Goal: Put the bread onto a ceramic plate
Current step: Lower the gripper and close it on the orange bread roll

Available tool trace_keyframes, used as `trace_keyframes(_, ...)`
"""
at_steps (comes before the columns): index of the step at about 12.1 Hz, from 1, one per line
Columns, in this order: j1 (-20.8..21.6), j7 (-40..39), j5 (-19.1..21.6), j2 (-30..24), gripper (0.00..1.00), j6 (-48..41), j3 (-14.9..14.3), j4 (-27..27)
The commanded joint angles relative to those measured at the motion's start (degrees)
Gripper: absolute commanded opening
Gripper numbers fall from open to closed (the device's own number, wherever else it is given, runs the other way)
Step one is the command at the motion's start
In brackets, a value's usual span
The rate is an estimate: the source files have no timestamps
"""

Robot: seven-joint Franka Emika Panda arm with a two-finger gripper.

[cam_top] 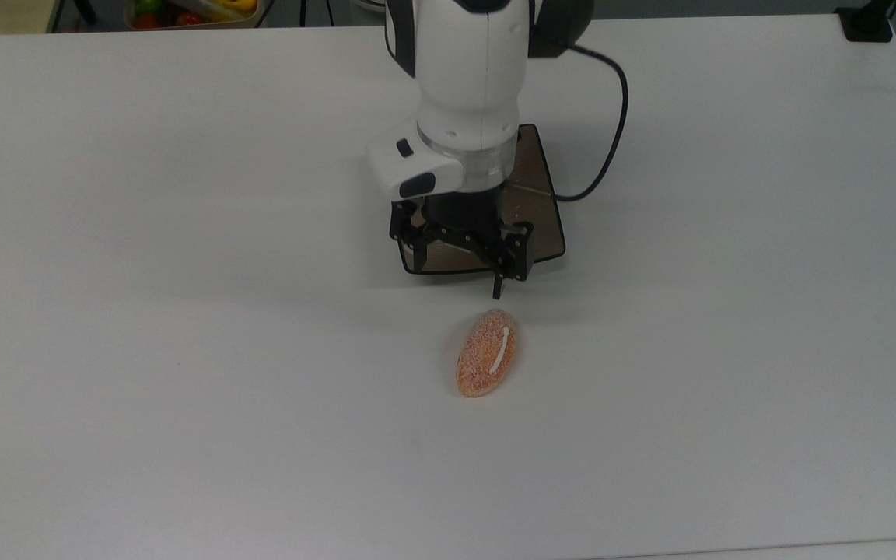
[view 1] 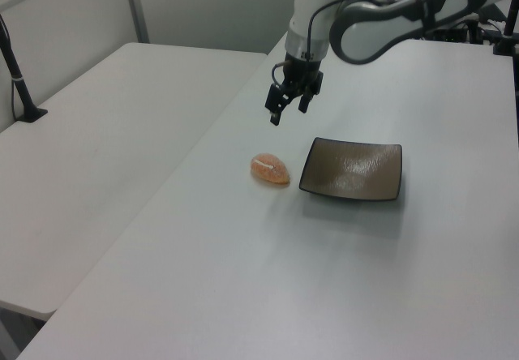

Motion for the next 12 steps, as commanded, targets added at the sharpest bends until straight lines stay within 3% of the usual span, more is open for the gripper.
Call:
trace_keyframes(1, 0.98, 3.17, -3.05, 3.82, 1.00, 3.76, -0.49, 1.94)
trace_keyframes(5, 1.15, 6.51, -6.65, 9.53, 1.00, 3.95, -0.06, 6.68)
trace_keyframes(12, 2.30, 12.67, -11.84, 14.89, 1.00, 4.04, 0.82, 9.33)
